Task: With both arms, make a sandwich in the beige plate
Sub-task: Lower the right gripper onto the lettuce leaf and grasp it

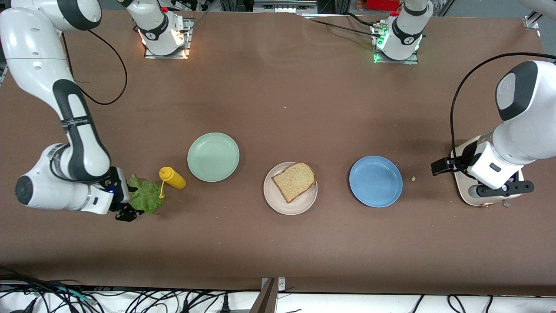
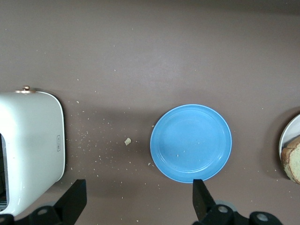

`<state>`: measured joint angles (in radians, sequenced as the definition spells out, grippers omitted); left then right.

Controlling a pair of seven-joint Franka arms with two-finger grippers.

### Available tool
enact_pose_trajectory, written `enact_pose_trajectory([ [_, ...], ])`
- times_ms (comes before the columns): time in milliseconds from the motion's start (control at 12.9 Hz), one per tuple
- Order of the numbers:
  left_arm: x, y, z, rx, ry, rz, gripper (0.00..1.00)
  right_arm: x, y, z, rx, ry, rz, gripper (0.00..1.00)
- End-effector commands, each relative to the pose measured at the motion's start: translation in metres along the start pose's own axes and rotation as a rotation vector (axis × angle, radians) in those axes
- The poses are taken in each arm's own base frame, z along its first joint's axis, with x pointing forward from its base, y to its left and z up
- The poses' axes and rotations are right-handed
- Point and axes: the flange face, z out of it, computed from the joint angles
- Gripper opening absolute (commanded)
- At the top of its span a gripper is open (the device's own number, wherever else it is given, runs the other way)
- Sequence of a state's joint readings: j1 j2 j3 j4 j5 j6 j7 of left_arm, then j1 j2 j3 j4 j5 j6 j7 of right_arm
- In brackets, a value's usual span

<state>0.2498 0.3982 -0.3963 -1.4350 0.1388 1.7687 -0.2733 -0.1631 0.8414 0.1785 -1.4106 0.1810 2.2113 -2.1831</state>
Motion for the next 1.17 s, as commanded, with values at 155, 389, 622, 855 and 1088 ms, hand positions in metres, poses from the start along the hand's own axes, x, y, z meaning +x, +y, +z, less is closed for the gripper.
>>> enact_pose_trajectory([
  [155,0.0,-0.001,-0.003,-0.026,-0.001,0.017,0.99,0.024,-0.032,0.003,-0.05,-0.105,0.036,1.0],
  [389,0.0,-0.001,-0.004,-0.026,0.001,0.017,0.99,0.013,-0.046,0.017,-0.068,-0.139,0.053,1.0],
  [622,0.0,-0.001,-0.002,-0.026,-0.001,0.017,0.99,-0.002,-0.072,0.021,-0.008,-0.134,0.082,1.0],
  [855,0.0,-0.001,-0.003,-0.026,0.0,0.017,0.99,-0.005,-0.079,0.034,-0.002,-0.11,0.118,0.76],
  [1088,0.0,-0.001,-0.002,-0.026,-0.001,0.017,0.99,-0.004,-0.083,0.035,-0.013,-0.076,0.153,0.0],
])
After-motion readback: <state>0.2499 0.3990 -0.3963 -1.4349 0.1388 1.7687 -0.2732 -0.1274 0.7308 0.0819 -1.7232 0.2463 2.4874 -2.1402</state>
